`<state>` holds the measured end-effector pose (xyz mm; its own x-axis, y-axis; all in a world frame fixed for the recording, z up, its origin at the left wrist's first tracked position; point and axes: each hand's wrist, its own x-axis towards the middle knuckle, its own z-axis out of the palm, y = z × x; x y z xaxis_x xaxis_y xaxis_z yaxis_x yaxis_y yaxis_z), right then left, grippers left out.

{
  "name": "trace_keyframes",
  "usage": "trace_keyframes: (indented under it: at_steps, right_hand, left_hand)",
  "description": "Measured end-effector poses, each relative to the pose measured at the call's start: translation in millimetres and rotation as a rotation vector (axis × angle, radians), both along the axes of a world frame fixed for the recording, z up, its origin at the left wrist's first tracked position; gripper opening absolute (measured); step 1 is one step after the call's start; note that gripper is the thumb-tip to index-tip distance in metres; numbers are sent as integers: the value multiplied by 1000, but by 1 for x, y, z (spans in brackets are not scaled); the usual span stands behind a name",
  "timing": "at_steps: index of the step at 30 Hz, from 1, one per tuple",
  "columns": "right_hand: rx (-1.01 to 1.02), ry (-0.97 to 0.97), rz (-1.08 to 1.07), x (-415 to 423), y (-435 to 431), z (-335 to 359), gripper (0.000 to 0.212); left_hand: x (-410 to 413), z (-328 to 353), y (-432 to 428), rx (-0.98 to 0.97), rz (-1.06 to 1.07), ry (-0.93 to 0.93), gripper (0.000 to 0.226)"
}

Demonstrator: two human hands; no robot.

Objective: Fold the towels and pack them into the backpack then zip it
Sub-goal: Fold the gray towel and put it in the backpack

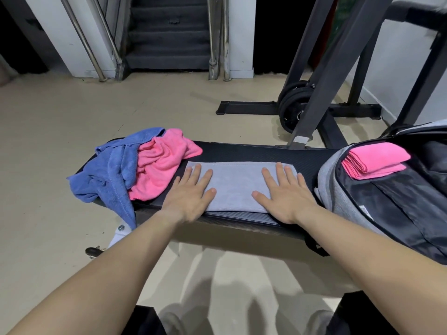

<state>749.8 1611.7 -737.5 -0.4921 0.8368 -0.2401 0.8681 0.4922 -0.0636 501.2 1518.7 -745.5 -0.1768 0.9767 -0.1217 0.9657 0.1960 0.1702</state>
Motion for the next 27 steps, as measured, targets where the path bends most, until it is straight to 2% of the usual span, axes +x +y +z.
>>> trace_keyframes:
  at_steps: [2, 5, 8, 11, 18, 21, 27]
  right_hand:
    - [89, 16, 55, 3, -2, 5, 74]
    - [190, 108, 197, 4, -4, 16, 60]
    - [151, 136, 263, 0, -6, 22, 56]
    - [120, 125, 275, -6, -9, 22, 58]
    - [-8, 96, 249, -19, -4, 20, 66]
    - [-83, 52, 213, -26, -5, 13, 66]
    - [-59, 49, 183, -62, -10, 2, 66]
  left_hand:
    - [-1, 5, -9, 158, 2, -23, 48]
    - [-3, 15, -18, 292, 170, 86, 36]
    - [0, 24, -24, 182, 368, 186, 32]
    - [4, 28, -23, 91, 409, 154, 37]
    - [-11, 37, -8, 220, 483, -342, 18]
    - [-13, 50, -7, 291, 498, -508, 27]
    - [-18, 90, 1, 580, 487, -775, 37]
